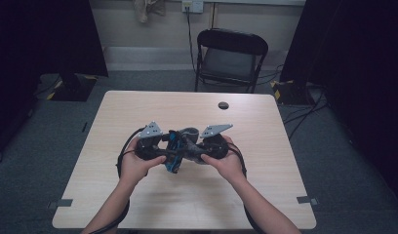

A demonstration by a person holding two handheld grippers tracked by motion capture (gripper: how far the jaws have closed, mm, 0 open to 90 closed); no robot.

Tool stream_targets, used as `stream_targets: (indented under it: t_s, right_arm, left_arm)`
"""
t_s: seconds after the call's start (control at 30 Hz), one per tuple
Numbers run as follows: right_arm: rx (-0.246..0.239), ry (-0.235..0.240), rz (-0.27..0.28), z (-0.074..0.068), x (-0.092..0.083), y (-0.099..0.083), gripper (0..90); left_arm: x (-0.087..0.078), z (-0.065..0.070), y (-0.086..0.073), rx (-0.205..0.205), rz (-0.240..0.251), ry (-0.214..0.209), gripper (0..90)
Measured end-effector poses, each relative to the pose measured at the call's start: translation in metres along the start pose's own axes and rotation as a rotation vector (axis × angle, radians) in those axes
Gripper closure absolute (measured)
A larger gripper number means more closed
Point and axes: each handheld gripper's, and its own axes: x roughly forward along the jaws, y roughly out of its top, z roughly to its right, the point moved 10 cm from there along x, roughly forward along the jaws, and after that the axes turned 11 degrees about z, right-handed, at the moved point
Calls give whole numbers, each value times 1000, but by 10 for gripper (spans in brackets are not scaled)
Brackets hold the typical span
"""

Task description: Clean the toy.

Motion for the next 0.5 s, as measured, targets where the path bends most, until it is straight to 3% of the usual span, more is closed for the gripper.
stream_targets:
  t_s: [0.5]
  right_arm:
    - [-8, 28, -55, -13, 19, -22, 731]
  left_arm:
    - [-4, -1, 5, 1, 16, 4, 255]
